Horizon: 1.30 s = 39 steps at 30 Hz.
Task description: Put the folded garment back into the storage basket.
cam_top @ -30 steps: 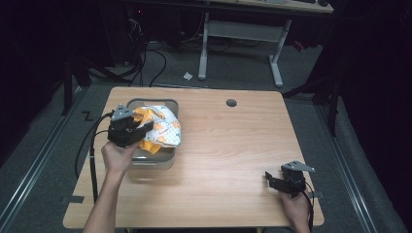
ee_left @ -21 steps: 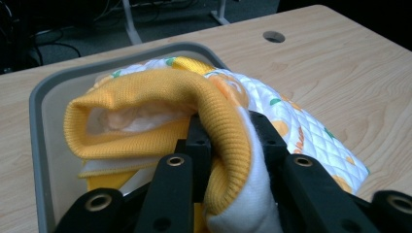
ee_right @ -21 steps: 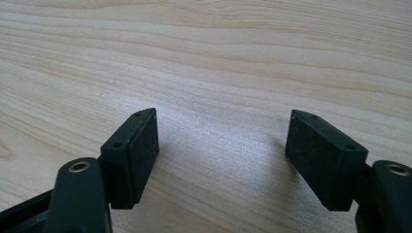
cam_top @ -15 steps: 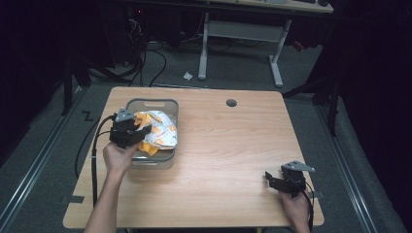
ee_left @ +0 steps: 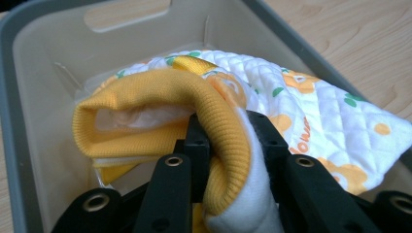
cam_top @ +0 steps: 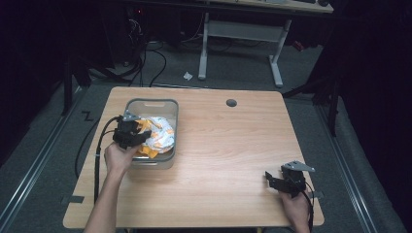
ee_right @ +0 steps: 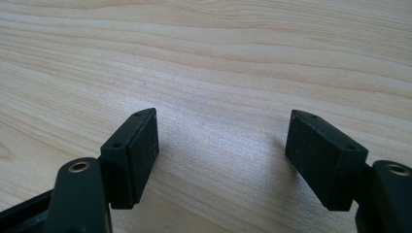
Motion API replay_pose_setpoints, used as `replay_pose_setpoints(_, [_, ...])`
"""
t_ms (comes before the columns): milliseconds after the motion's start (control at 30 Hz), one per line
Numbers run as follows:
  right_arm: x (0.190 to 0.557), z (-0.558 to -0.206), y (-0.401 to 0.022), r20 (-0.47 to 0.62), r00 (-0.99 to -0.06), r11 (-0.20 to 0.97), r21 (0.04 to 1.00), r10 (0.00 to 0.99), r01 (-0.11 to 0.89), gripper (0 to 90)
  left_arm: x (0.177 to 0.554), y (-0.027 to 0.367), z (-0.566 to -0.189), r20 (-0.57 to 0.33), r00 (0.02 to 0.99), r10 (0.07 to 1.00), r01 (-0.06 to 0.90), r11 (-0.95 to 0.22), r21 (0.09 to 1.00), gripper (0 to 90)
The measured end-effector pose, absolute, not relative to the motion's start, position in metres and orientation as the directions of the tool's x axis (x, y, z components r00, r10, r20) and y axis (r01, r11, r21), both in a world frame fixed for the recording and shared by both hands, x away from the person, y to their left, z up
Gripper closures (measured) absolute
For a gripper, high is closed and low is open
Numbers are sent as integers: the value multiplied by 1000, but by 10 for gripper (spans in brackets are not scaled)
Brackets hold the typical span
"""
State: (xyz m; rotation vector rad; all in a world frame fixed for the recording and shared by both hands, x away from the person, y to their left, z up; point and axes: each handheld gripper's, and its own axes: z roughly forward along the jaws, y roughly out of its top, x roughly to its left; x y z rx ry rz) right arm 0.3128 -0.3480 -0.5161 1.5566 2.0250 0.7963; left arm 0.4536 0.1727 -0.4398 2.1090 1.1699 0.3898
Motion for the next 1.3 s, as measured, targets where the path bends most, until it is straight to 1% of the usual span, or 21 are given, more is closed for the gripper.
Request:
replay_pose_setpoints(167, [313,-516,-348,-12,-251,191,688,968,700,283,459,162,-445,-11,566,825,650,-438,622,720])
replay_pose_setpoints(267, [313,-516,-348,-12,-251,190,688,968,700,283,462,159,-447,2,561,828,659,-448,605,715])
replay_pose_setpoints(400, [313,-516,-348,-12,-252,191,689,968,699,283,468,157,-450,-12,528,849,704,-429,566,698])
replay_pose_setpoints(467, [313,-516,-348,-13,-252,191,689,968,699,283,472,158,-451,-18,500,866,736,-413,536,674])
replay_pose_setpoints(533, [313,-516,-348,-12,-252,191,689,968,699,283,473,158,-452,-17,488,873,744,-405,531,667])
replay_pose_setpoints(600, [313,-516,-348,-12,-252,191,689,968,699,283,475,157,-452,-10,474,880,755,-401,518,621])
replay_pose_setpoints(633, [313,-516,-348,-11,-251,190,688,968,700,283,475,154,-453,30,466,884,761,-417,497,597])
replay_pose_setpoints(667, [313,-516,-348,-11,-251,190,688,968,700,283,475,154,-453,30,466,884,761,-417,497,568])
replay_pose_setpoints(700, [313,-516,-348,-12,-252,191,689,968,700,283,475,153,-453,46,460,887,761,-420,495,568])
replay_pose_setpoints(733, [313,-516,-348,-11,-251,190,688,968,700,283,475,153,-453,53,452,890,762,-417,496,541])
replay_pose_setpoints(767, [313,-516,-348,-11,-251,190,688,968,700,283,475,154,-453,51,443,895,765,-407,500,481])
replay_pose_setpoints(800, [313,-516,-348,-11,-251,190,688,968,700,283,475,155,-452,43,431,901,766,-391,510,481])
replay_pose_setpoints(833, [313,-516,-348,-11,-251,189,688,968,700,283,474,158,-451,23,414,910,768,-362,529,423])
replay_pose_setpoints(900, [313,-516,-348,-12,-252,191,689,968,699,283,473,160,-450,17,407,913,768,-352,535,382])
replay_pose_setpoints(1067, [313,-516,-348,-11,-251,190,688,968,700,283,464,168,-444,11,386,922,750,-321,578,359])
replay_pose_setpoints(1133, [313,-516,-348,-11,-250,189,688,968,701,283,460,171,-440,-10,388,922,738,-304,603,357])
replay_pose_setpoints(1167, [313,-516,-348,-12,-252,191,689,968,699,283,455,173,-436,-26,388,921,721,-286,631,353])
replay_pose_setpoints(1233, [313,-516,-348,-12,-252,190,689,968,699,283,452,173,-434,-38,387,921,713,-273,645,350])
replay_pose_setpoints(1300, [313,-516,-348,-11,-250,189,688,968,700,283,445,175,-428,-79,394,916,697,-242,675,344])
